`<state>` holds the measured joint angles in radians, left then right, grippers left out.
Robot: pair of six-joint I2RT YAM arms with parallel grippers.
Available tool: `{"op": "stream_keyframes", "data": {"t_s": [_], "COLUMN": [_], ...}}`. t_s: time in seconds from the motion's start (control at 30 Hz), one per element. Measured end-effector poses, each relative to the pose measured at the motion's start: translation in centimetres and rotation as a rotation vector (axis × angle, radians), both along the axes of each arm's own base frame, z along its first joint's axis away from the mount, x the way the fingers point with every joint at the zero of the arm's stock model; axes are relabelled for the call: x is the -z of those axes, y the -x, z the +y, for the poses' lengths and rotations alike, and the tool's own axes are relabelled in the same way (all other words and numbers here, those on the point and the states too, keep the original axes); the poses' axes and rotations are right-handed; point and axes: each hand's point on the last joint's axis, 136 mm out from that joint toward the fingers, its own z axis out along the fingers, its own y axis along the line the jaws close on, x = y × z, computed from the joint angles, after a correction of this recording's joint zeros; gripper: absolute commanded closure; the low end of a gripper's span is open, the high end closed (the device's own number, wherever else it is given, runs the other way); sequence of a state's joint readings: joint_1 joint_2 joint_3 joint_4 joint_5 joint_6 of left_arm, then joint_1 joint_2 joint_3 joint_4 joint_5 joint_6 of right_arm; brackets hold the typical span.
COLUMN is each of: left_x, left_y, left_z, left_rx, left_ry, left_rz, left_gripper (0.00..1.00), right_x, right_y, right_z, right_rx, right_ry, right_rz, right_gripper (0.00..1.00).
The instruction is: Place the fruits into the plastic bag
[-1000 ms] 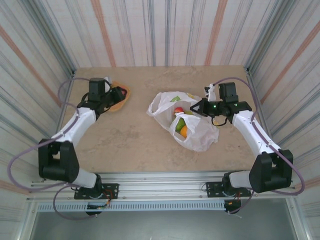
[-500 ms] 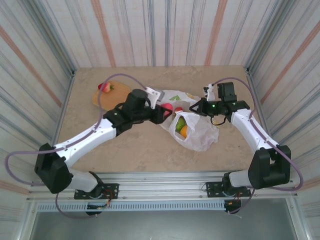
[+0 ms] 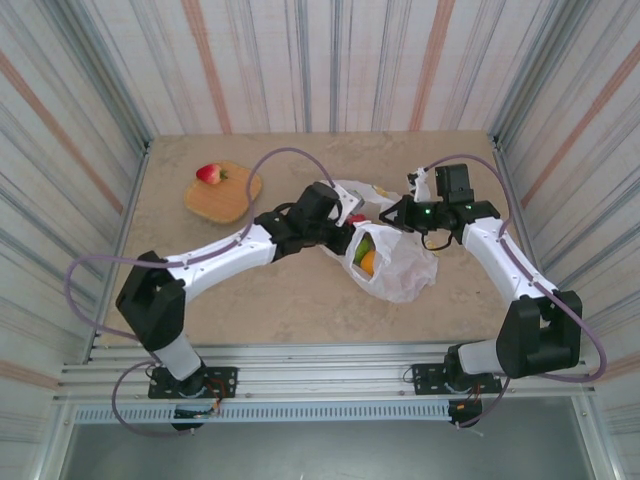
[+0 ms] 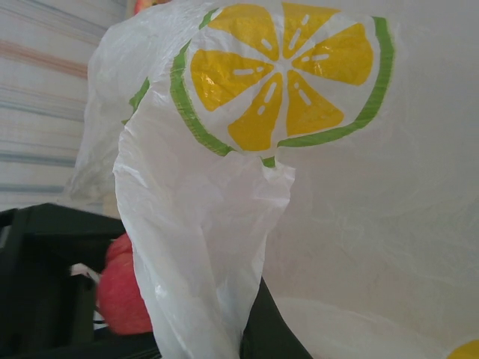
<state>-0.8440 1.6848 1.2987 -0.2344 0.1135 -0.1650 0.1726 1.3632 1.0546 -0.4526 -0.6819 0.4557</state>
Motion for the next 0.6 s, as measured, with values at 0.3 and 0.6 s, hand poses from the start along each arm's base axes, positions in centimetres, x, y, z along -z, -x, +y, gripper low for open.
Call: {"op": "stream_keyframes", "data": {"t_s": [0.3, 0.6], "left_x": [4.4, 6.1], "left_y": [-3.0, -5.3], "left_z": [-1.1, -2.7], "left_rx": [-0.152, -0.25], "left_ry": [-0.011, 0.048], "left_rz": [0.061, 0.089], "left_gripper": [0.48, 0.46], "right_x": [-0.1, -0.2], "right_y": [-0.1, -0.1], "right_z": [-0.2, -0.2], "right_rx": [0.005, 0.006], "right_ry": [0.0, -0.001], "right_rz": [-0.002, -0.007], "right_gripper": [1.0, 1.0]}}
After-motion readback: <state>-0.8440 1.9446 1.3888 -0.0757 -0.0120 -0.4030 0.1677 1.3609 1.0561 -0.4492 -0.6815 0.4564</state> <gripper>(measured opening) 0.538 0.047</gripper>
